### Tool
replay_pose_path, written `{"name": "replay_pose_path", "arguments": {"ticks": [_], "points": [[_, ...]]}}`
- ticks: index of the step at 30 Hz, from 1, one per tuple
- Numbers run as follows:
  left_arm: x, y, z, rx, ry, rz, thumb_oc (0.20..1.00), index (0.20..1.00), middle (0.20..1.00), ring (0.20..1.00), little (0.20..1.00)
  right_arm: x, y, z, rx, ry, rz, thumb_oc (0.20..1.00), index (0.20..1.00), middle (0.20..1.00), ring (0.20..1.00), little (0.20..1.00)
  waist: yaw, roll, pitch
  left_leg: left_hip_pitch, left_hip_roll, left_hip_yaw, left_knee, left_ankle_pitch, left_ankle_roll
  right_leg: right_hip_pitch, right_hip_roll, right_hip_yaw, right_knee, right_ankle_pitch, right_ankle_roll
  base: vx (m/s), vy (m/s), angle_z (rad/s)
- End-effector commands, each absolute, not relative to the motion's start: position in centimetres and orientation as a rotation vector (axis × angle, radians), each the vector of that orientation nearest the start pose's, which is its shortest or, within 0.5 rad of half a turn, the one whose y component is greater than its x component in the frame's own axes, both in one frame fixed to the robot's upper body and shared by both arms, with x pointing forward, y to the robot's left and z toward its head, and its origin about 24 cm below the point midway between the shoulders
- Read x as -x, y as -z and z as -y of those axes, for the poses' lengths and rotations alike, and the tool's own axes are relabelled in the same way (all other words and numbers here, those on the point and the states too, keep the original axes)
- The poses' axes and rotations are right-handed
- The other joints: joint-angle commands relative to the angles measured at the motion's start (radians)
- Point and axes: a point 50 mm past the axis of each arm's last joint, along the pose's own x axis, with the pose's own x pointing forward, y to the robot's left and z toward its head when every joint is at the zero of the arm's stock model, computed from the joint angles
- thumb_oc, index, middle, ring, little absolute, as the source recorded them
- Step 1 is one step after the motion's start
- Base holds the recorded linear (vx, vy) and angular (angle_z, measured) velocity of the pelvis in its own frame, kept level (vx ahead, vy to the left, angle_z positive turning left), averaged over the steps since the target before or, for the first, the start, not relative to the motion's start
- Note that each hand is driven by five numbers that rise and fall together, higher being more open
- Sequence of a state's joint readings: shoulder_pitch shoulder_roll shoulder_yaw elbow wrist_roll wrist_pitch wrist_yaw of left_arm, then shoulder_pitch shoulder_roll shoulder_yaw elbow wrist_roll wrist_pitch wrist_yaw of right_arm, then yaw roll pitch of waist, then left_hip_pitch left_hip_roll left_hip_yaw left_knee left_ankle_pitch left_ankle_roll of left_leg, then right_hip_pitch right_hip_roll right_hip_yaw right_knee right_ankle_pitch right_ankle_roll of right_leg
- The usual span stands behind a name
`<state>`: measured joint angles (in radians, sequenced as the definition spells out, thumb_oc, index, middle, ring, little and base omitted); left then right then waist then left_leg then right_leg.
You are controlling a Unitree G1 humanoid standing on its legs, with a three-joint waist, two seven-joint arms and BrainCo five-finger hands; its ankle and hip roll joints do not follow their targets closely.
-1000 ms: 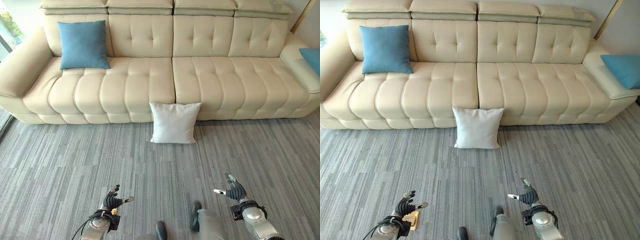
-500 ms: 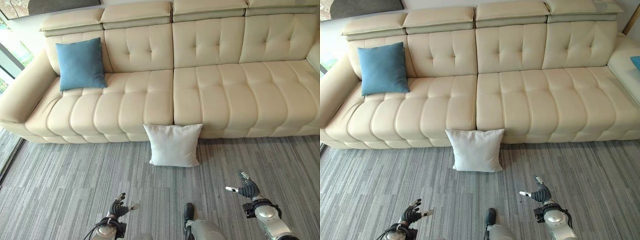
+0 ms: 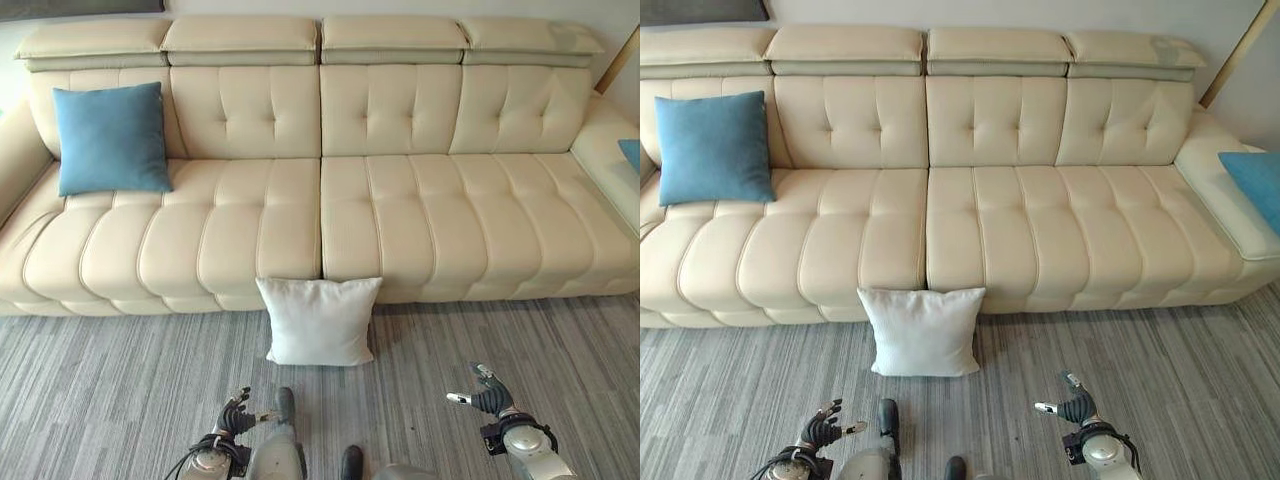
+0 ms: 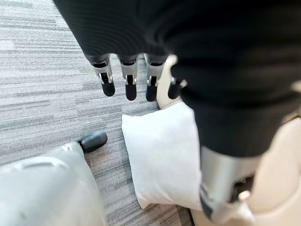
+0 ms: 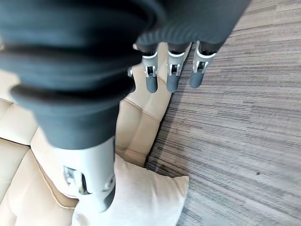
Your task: Pick up all the scattered cushions and arrange them neatly on the sofa.
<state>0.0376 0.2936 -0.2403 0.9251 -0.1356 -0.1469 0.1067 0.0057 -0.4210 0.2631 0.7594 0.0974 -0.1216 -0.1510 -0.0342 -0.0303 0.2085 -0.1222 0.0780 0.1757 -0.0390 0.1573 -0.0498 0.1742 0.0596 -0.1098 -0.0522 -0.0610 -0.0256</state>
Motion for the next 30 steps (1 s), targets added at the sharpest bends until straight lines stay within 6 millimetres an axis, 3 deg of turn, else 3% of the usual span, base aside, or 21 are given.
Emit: {"name": "replay_pose_path", "arguments": {"ticks": [1, 3, 5, 10, 13, 20, 23, 27, 28, 30], "points": [[-16.0, 11.4, -23.7, -0.366, -0.039, -0.731, 1.0, 1.0, 1.0, 1.0, 1.0, -20.2, 7.6, 24.6, 0.449, 0.053, -0.544, 1.0, 1.0, 1.0, 1.0, 1.0, 0.027, -0.028, -0.026, -0.02, -0.028, 0.043, 0.125, -0.122, -0.001, -0.098, -0.17, -0.001, 0.283, -0.053, 0.163, 0.21, 0.199, -0.7], [-16.8, 10.8, -24.1, -0.365, -0.059, -0.7, 1.0, 1.0, 1.0, 1.0, 1.0, -21.3, 7.0, 23.6, 0.435, 0.033, -0.499, 1.0, 1.0, 1.0, 1.0, 1.0, 0.025, -0.022, -0.022, 0.029, -0.048, 0.07, 0.127, -0.163, 0.032, -0.171, -0.212, -0.011, 0.427, 0.022, 0.197, 0.18, 0.156, -0.31], [-17.1, 10.7, -24.2, -0.363, -0.067, -0.692, 1.0, 1.0, 1.0, 1.0, 1.0, -21.5, 6.9, 23.2, 0.428, 0.02, -0.487, 1.0, 1.0, 1.0, 1.0, 1.0, 0.021, -0.014, -0.015, 0.062, -0.057, 0.076, 0.123, -0.183, 0.046, -0.216, -0.233, -0.027, 0.492, 0.054, 0.198, 0.19, 0.133, -0.18], [-17.1, 10.7, -24.2, -0.36, -0.07, -0.692, 1.0, 1.0, 1.0, 1.0, 1.0, -21.3, 7.2, 23.4, 0.44, 0.022, -0.511, 1.0, 1.0, 1.0, 1.0, 1.0, -0.002, 0.007, -0.005, 0.117, -0.074, 0.05, 0.094, -0.205, 0.048, -0.301, -0.226, -0.062, 0.402, 0.032, 0.171, 0.18, 0.019, 0.03], [-16.7, 10.9, -24.3, -0.374, -0.067, -0.703, 1.0, 1.0, 1.0, 1.0, 1.0, -20.9, 7.2, 23.9, 0.466, 0.019, -0.518, 1.0, 1.0, 1.0, 1.0, 1.0, -0.01, -0.003, 0.002, 0.128, -0.089, 0.029, 0.115, -0.227, 0.045, -0.286, -0.205, -0.039, 0.321, 0.014, 0.169, 0.14, -0.094, 0.34], [-16.9, 10.4, -25.4, -0.336, -0.138, -0.681, 1.0, 1.0, 1.0, 1.0, 1.0, -20.7, 7.4, 24.3, 0.513, 0.006, -0.531, 1.0, 1.0, 1.0, 1.0, 1.0, 0.006, -0.017, -0.01, 0.117, -0.082, 0.006, 0.129, -0.23, 0.02, -0.242, -0.179, -0.064, 0.253, -0.007, 0.149, 0.08, -0.119, 0.16], [-19.1, 8.8, -26.1, -0.314, -0.194, -0.6, 1.0, 1.0, 1.0, 1.0, 1.0, -21.9, 6.6, 24.1, 0.553, -0.007, -0.491, 1.0, 1.0, 1.0, 1.0, 1.0, 0.016, -0.021, 0.023, 0.064, -0.071, -0.012, 0.153, -0.226, 0.011, -0.284, -0.18, -0.079, 0.277, -0.019, 0.135, -0.08, -0.121, 0.14], [-23.4, 5.6, -27.0, -0.284, -0.279, -0.442, 1.0, 1.0, 1.0, 1.0, 1.0, -25.4, 4.3, 23.8, 0.573, 0.016, -0.39, 1.0, 1.0, 1.0, 1.0, 1.0, 0.021, -0.026, 0.088, -0.126, -0.053, -0.024, 0.251, -0.224, 0.007, -0.462, -0.191, -0.086, 0.373, -0.031, 0.12, -0.2, -0.078, 0.23], [-23.4, 5.6, -27.0, -0.284, -0.279, -0.442, 1.0, 1.0, 1.0, 1.0, 1.0, -25.4, 4.3, 23.8, 0.573, 0.016, -0.39, 1.0, 1.0, 1.0, 1.0, 1.0, 0.021, -0.026, 0.086, -0.129, -0.053, -0.024, 0.252, -0.224, 0.007, -0.464, -0.191, -0.086, 0.374, -0.031, 0.12, -0.18, -0.049, 0.1], [-26.9, 2.3, -28.0, -0.246, -0.358, -0.311, 1.0, 1.0, 1.0, 1.0, 1.0, -29.0, 1.4, 24.6, 0.56, 0.102, -0.309, 1.0, 1.0, 1.0, 1.0, 1.0, 0.018, -0.022, 0.112, -0.291, -0.042, -0.025, 0.323, -0.242, 0.001, -0.622, -0.202, -0.075, 0.449, -0.061, 0.124, -0.15, -0.03, 0.03]]}}
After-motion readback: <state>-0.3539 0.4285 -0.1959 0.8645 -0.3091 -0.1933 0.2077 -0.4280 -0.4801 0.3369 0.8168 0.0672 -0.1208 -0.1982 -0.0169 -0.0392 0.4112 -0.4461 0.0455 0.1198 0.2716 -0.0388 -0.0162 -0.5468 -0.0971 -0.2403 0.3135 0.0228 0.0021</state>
